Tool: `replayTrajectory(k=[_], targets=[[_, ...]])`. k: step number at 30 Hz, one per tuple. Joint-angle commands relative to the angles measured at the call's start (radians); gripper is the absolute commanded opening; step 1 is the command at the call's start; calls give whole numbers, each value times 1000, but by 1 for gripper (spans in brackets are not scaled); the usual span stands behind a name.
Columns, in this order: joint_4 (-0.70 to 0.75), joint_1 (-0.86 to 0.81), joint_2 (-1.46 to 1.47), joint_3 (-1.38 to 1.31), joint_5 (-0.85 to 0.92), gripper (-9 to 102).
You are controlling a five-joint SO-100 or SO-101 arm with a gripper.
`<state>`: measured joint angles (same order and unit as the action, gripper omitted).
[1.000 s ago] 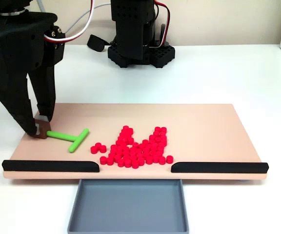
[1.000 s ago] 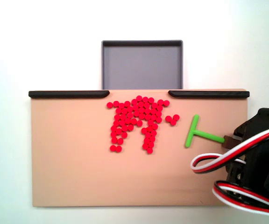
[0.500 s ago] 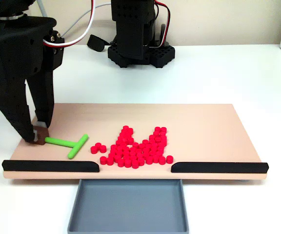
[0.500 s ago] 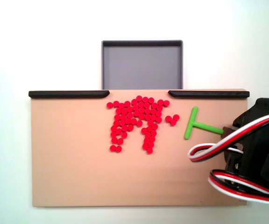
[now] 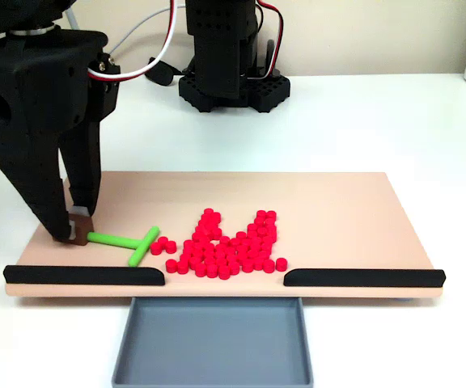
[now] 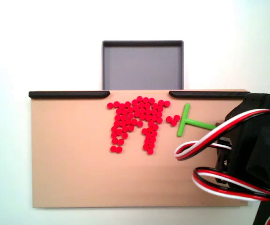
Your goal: Gather the right side granules
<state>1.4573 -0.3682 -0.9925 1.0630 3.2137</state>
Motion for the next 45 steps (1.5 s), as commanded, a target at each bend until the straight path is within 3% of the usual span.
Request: replayTrajectory(k=[1, 45], targets=[[5, 12, -2, -20, 3, 0], [15, 106, -9, -5, -55, 0]])
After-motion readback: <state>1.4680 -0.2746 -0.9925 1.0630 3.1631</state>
